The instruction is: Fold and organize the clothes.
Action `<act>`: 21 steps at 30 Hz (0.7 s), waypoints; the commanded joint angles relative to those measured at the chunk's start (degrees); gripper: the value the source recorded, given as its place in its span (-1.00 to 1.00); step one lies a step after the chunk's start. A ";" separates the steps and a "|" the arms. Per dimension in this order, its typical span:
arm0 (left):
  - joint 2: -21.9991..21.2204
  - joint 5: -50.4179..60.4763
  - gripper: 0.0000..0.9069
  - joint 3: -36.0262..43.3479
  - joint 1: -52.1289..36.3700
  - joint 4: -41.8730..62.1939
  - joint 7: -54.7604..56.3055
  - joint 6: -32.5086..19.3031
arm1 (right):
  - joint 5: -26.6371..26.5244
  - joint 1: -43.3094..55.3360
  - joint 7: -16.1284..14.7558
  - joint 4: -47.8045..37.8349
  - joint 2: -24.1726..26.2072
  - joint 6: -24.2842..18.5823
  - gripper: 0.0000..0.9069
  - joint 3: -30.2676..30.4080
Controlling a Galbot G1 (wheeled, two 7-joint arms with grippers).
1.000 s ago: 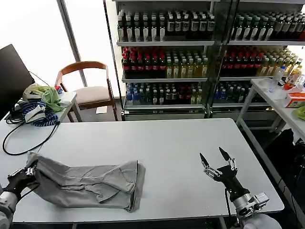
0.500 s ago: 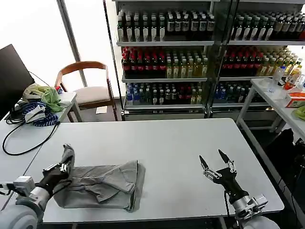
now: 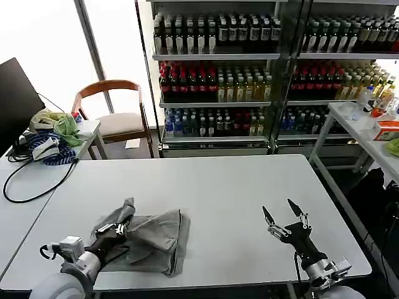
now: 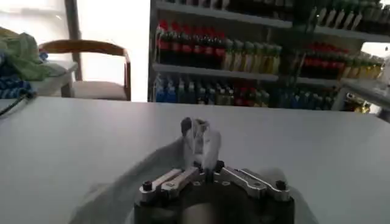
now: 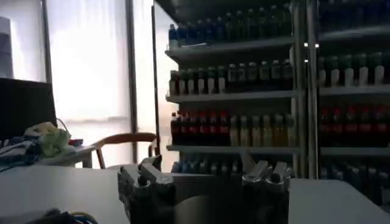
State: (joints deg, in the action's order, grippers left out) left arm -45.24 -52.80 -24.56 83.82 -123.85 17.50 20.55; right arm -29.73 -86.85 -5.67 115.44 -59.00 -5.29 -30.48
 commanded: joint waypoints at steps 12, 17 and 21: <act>-1.50 -3.25 -1.00 17.23 -14.10 2.70 2.84 0.27 | 0.52 -0.99 -0.15 -0.77 -0.64 -0.35 1.00 -0.55; -2.25 -3.06 -1.00 18.28 -15.67 4.12 2.63 1.46 | 0.78 -0.93 -0.17 -0.71 -1.15 -0.26 1.00 -0.46; -2.16 -2.50 -0.33 18.50 -15.40 4.21 2.16 3.29 | 0.90 -0.61 -0.11 -0.92 -1.28 -0.19 1.00 -0.39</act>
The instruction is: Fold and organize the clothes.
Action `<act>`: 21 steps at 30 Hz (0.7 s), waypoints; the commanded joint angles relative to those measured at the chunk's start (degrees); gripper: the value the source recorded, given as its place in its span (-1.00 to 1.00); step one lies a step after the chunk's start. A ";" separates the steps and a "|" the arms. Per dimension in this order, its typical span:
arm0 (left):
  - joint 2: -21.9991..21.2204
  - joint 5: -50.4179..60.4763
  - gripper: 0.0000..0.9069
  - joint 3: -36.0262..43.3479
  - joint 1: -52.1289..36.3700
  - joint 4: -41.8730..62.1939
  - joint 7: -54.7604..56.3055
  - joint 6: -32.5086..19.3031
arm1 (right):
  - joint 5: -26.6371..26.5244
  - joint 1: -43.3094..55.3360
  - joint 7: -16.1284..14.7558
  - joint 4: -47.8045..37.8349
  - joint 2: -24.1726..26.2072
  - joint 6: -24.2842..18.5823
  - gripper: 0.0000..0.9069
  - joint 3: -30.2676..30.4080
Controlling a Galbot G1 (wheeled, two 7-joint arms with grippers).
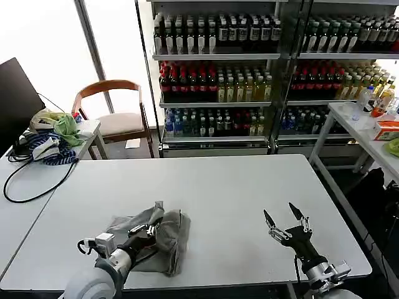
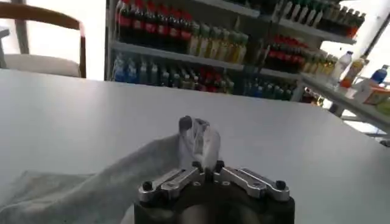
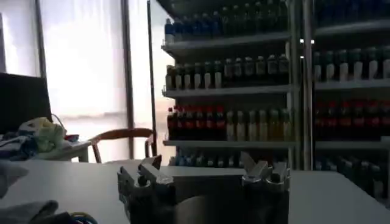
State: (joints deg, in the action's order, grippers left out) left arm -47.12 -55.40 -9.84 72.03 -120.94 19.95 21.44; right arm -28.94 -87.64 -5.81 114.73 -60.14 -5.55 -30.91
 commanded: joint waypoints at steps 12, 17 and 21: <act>-0.29 0.90 1.00 1.31 -1.05 -2.31 -1.59 4.12 | 0.05 0.58 -0.05 -0.18 -0.02 0.14 1.00 0.13; 0.27 -1.63 1.00 -4.03 1.88 -5.86 -1.79 4.45 | 0.05 0.79 -0.08 -0.14 0.15 0.23 1.00 0.58; 0.40 -1.54 1.00 -12.66 5.89 -6.76 -3.97 4.83 | -0.01 1.47 -0.06 -0.07 0.27 0.30 1.00 0.94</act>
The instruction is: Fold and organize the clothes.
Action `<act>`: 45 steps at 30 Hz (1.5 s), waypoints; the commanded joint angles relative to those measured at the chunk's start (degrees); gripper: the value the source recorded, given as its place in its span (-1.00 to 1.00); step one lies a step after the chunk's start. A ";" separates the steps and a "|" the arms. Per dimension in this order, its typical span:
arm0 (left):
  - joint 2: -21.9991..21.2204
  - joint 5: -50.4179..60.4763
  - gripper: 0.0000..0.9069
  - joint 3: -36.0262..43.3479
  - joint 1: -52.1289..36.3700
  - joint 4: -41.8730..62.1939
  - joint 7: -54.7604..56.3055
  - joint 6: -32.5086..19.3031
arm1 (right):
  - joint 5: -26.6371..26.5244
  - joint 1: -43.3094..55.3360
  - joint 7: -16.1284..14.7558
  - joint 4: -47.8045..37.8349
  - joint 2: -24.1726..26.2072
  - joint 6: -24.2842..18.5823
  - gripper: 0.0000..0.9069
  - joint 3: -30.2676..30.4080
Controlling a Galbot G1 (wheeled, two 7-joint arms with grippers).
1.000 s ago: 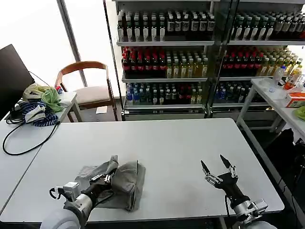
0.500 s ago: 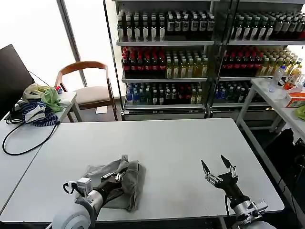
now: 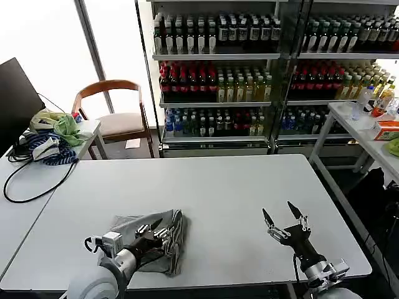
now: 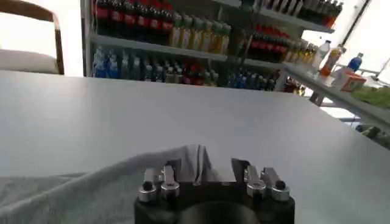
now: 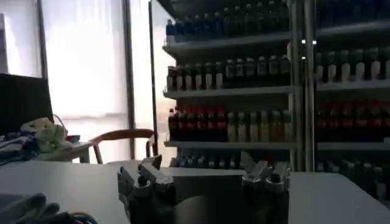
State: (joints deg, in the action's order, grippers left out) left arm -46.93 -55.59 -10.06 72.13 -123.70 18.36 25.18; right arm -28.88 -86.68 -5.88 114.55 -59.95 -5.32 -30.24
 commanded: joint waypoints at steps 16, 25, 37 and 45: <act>-7.56 10.48 1.00 -30.15 14.62 5.78 -13.48 2.18 | -0.58 2.09 -0.20 -0.23 0.98 -0.33 1.00 2.22; -8.74 11.48 1.00 -29.20 15.62 10.66 -15.22 0.86 | -1.02 2.45 -0.25 -0.64 1.35 -0.37 1.00 2.37; -10.32 11.45 1.00 -29.01 17.24 10.68 -15.96 0.36 | -1.45 2.68 -0.36 -0.04 1.44 -0.19 1.00 1.93; -13.24 11.70 1.00 -27.65 17.99 9.65 -15.97 0.25 | -1.59 2.42 -0.55 0.76 1.51 -0.34 1.00 1.99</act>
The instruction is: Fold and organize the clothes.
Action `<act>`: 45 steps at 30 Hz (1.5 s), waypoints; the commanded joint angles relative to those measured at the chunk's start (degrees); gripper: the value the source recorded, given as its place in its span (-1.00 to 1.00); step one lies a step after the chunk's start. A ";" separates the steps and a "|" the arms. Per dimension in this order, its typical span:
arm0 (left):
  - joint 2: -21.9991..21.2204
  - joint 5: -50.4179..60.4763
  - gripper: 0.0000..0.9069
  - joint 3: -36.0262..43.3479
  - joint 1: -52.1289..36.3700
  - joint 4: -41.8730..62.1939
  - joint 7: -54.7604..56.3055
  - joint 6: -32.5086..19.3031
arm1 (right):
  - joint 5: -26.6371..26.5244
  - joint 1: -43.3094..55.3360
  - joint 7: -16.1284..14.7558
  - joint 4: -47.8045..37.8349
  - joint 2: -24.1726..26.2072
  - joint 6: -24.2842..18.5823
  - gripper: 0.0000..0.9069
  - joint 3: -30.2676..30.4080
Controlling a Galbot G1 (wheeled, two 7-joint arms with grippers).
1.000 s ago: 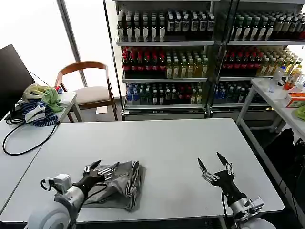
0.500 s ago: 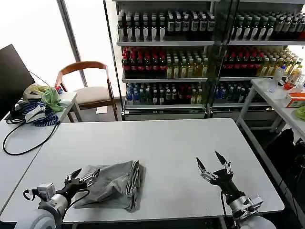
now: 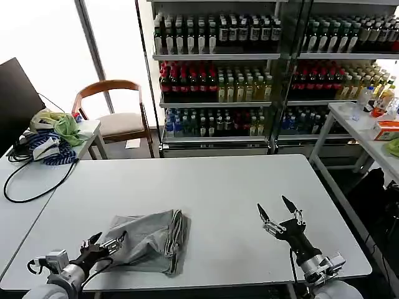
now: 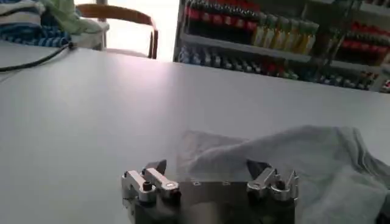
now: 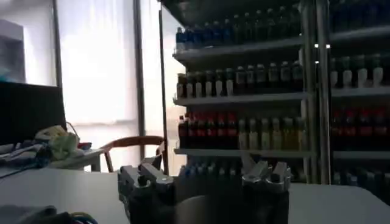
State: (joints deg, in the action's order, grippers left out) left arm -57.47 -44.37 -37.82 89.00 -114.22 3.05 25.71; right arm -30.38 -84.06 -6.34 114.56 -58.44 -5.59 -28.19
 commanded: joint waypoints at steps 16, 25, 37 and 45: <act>-5.21 0.27 -0.93 1.70 1.25 -0.85 -0.03 -1.31 | -0.66 -0.56 -0.25 1.99 0.33 -0.10 1.00 -0.69; -6.36 0.21 -0.93 2.31 0.82 -0.57 1.05 -2.91 | -1.15 -0.22 -0.14 1.65 0.66 -0.12 1.00 -0.75; -4.49 -2.91 -0.93 -2.94 -1.52 1.53 2.03 -3.54 | -1.45 1.12 -0.04 1.06 0.60 0.04 1.00 -0.16; 5.26 -7.34 -0.93 -18.88 -1.52 9.88 -2.73 -1.00 | -2.01 2.06 0.01 0.32 0.98 -0.10 1.00 0.14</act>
State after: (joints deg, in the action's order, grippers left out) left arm -61.09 -47.64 -41.73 87.65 -111.96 3.91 23.14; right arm -32.28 -82.50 -6.35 115.16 -57.55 -5.63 -28.22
